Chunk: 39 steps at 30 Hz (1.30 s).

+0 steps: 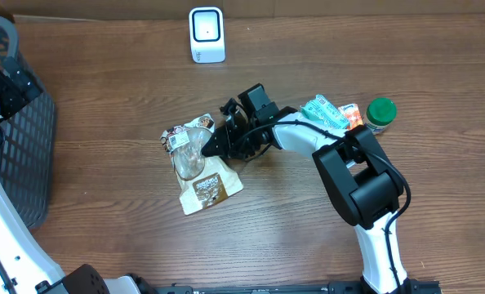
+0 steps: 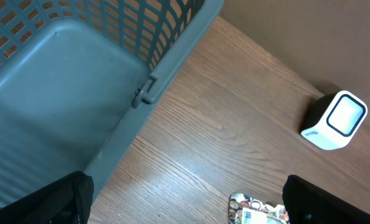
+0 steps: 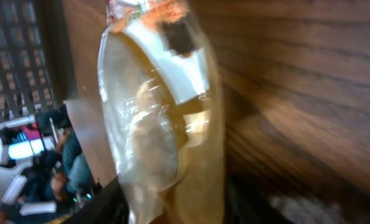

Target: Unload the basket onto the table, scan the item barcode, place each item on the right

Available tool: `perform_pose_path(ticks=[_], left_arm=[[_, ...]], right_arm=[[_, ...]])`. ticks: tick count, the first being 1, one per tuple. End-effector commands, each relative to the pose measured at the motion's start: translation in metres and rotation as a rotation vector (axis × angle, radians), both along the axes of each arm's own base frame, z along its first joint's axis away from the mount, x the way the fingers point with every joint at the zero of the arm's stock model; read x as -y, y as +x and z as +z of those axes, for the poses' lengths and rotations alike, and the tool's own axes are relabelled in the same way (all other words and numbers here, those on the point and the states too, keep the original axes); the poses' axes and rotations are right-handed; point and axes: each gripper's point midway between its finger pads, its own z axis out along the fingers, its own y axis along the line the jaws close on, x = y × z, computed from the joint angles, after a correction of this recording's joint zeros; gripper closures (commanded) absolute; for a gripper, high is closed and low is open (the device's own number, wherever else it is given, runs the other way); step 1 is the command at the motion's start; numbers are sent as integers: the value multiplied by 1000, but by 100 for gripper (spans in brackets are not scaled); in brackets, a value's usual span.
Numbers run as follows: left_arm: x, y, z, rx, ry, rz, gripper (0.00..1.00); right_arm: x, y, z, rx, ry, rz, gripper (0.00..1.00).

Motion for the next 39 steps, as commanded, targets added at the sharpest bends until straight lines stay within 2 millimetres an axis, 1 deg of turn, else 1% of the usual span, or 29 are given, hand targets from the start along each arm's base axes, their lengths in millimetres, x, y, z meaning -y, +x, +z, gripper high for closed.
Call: perform_pose_path(ticks=[1, 2, 4, 10, 13, 17, 20, 22, 24, 26, 28, 30, 33, 35, 39], left_arm=[[0, 0, 3, 4, 21, -14, 0], [0, 0, 3, 4, 21, -14, 1], [0, 0, 3, 4, 21, -14, 0], [0, 0, 3, 4, 21, -14, 0], [0, 0, 3, 4, 21, -14, 0], [0, 0, 3, 4, 21, -14, 1], [0, 0, 3, 4, 21, -14, 0], [0, 0, 3, 4, 21, -14, 1], [0, 0, 3, 4, 21, -14, 1], [0, 0, 3, 4, 21, -14, 0], [0, 0, 3, 4, 21, -14, 0], [0, 0, 3, 4, 21, -14, 0], [0, 0, 3, 4, 21, -14, 0], [0, 0, 3, 4, 21, -14, 0], [0, 0, 3, 4, 21, -14, 0]], right_arm=[[12, -9, -42, -59, -98, -34, 64], [12, -9, -41, -57, -92, -32, 66], [11, -9, -41, -56, -90, -32, 67], [9, -13, -41, -59, -92, -23, 68], [3, -17, -45, -29, -123, -10, 60], [6, -15, -53, -3, -186, -35, 58], [13, -13, -60, -10, -241, -76, 58], [13, -12, -61, -5, -250, -79, 60], [13, -13, -61, -5, -253, -78, 67], [13, -13, -60, -9, -250, -77, 78], [15, -9, -56, -18, -253, -83, 89], [17, -6, -50, -33, -255, -89, 96], [22, 0, -40, -40, -260, -101, 96], [24, 6, -30, -22, -248, -111, 96], [30, 19, 6, 42, -212, -124, 96]])
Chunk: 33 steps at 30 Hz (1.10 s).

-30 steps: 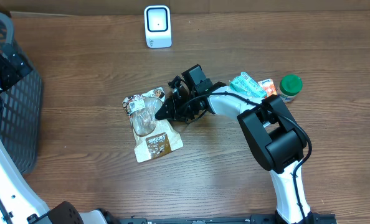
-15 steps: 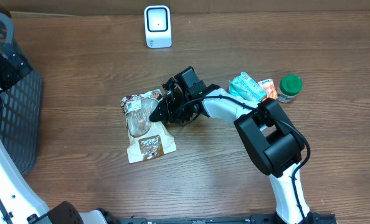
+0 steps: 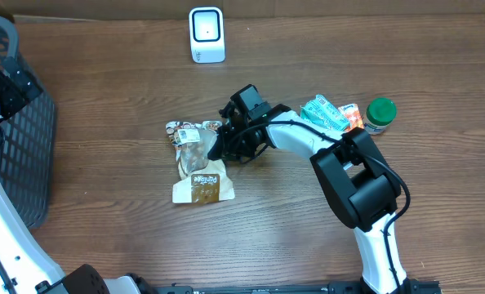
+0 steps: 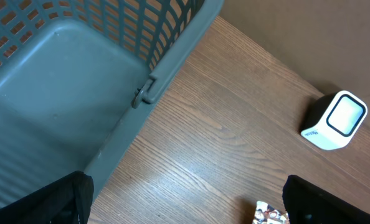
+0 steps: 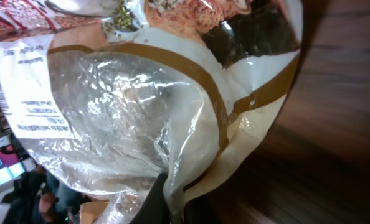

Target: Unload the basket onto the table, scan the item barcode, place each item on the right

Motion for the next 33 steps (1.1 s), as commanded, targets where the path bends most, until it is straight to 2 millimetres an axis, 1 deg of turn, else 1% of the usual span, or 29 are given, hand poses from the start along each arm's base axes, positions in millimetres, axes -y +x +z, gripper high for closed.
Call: perform_pose_path(ticks=[1, 2, 4, 5, 7, 8, 9, 10, 12, 13, 15, 16, 17, 18, 19, 24, 29, 33], left_arm=[[0, 0, 3, 4, 21, -14, 0], [0, 0, 3, 4, 21, -14, 0], [0, 0, 3, 4, 21, -14, 0], [0, 0, 3, 4, 21, -14, 1], [0, 0, 3, 4, 21, -14, 0], [0, 0, 3, 4, 21, -14, 0], [0, 0, 3, 4, 21, -14, 0], [0, 0, 3, 4, 21, -14, 0], [0, 0, 3, 4, 21, -14, 1], [0, 0, 3, 4, 21, -14, 0], [0, 0, 3, 4, 21, -14, 0], [0, 0, 3, 4, 21, -14, 1], [0, 0, 3, 4, 21, -14, 0], [0, 0, 3, 4, 21, -14, 0], [0, 0, 3, 4, 21, -14, 0], [0, 0, 3, 4, 21, -14, 1], [0, 0, 3, 4, 21, -14, 0], [0, 0, 3, 4, 21, -14, 0]], right_arm=[[25, 25, 26, 128, -53, -47, 96], [27, 28, 38, 154, -42, -46, 96], [32, 33, 69, 216, -17, -49, 96], [34, 36, 90, 257, 3, -52, 96], [40, 39, 123, 324, 30, -65, 96], [44, 39, 147, 377, 47, -69, 96], [45, 39, 156, 395, 53, -74, 96], [48, 37, 179, 439, 77, -79, 96], [52, 33, 208, 498, 108, -83, 96], [54, 29, 226, 542, 129, -74, 96], [56, 21, 249, 587, 160, -64, 96], [58, 14, 264, 609, 183, -60, 96], [59, 11, 271, 619, 194, -57, 96], [60, 4, 284, 635, 217, -50, 96], [61, -1, 292, 647, 235, -44, 96], [61, -17, 317, 698, 294, 2, 96], [63, -22, 327, 732, 309, 18, 96], [59, -25, 333, 745, 347, 38, 96]])
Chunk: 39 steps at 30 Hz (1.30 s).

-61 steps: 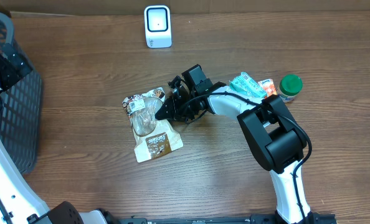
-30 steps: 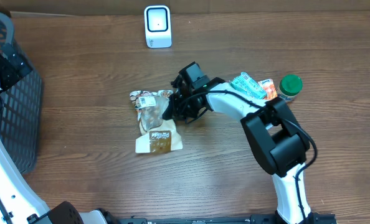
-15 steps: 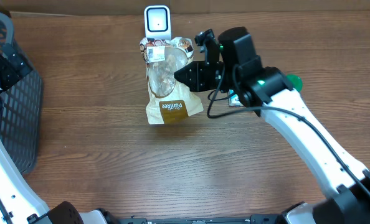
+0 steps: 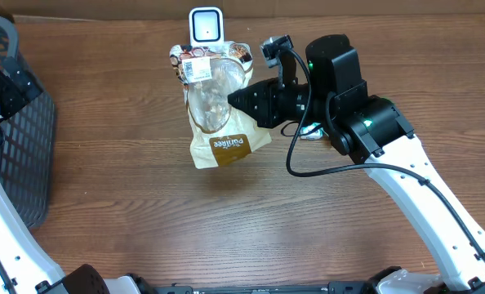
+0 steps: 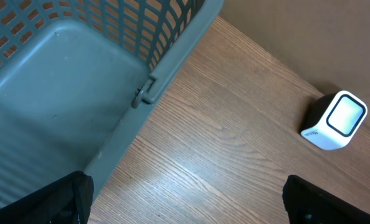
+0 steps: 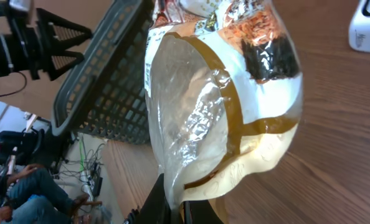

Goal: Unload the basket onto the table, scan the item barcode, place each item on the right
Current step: 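Lift mushroom bag and carry it toward white scanner, then hold mushroom bag in front of white scanner with right gripper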

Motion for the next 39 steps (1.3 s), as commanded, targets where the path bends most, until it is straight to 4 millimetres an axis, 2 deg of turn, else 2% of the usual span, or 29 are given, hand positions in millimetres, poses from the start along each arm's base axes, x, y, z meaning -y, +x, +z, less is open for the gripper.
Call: perform_pose_path(ticks=[1, 6, 9, 15, 19, 21, 27, 33, 39], left_arm=[[0, 0, 3, 4, 21, -14, 1], [0, 0, 3, 4, 21, -14, 0], [0, 0, 3, 4, 21, -14, 0], [0, 0, 3, 4, 21, -14, 0], [0, 0, 3, 4, 21, -14, 0], [0, 0, 3, 4, 21, -14, 0], [0, 0, 3, 4, 21, -14, 0], [0, 0, 3, 4, 21, -14, 0], [0, 0, 3, 4, 21, -14, 0]], right_arm=[[-1, -10, 21, 54, 45, 46, 96], [-3, -10, 25, 44, 68, 47, 96], [-4, -3, 28, 76, 70, 25, 96], [26, 73, 0, 274, -206, -352, 96], [34, 125, -22, 489, -429, -508, 96], [31, 152, -32, 649, -556, -524, 96], [25, 213, -55, 1049, -870, -561, 96], [13, 238, -84, 1341, -1127, -492, 96], [2, 262, -107, 1449, -1319, -416, 96]])
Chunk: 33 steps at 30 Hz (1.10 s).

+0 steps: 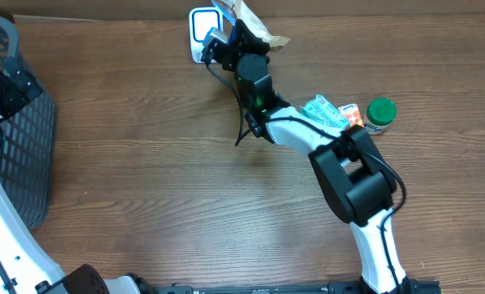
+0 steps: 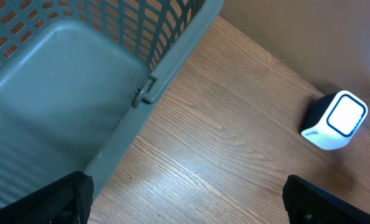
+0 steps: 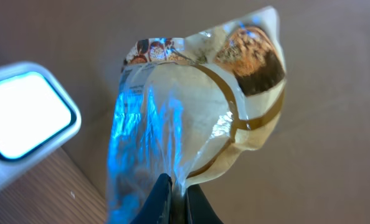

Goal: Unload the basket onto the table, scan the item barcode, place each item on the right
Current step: 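Hold mushroom bag in front of white scanner with right gripper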

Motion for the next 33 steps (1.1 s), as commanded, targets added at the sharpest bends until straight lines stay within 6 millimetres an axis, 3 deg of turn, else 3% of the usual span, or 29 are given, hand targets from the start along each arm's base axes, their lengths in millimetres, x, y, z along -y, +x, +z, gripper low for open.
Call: perform_pose_path(ticks=[1, 14, 26, 30, 33], left_arm=[[0, 0, 4, 5, 21, -14, 0], [0, 0, 4, 5, 21, -14, 0], [0, 0, 4, 5, 21, -14, 0], [0, 0, 4, 5, 21, -14, 1], [0, 0, 4, 5, 21, -14, 1]], right_arm=[[-6, 10, 20, 75, -117, -19, 96], [-13, 11, 20, 75, -167, 8, 96], [-32, 2, 15, 60, -179, 56, 96], [-35, -5, 36, 77, -94, 43, 96], [-25, -15, 77, 101, 48, 2, 96]])
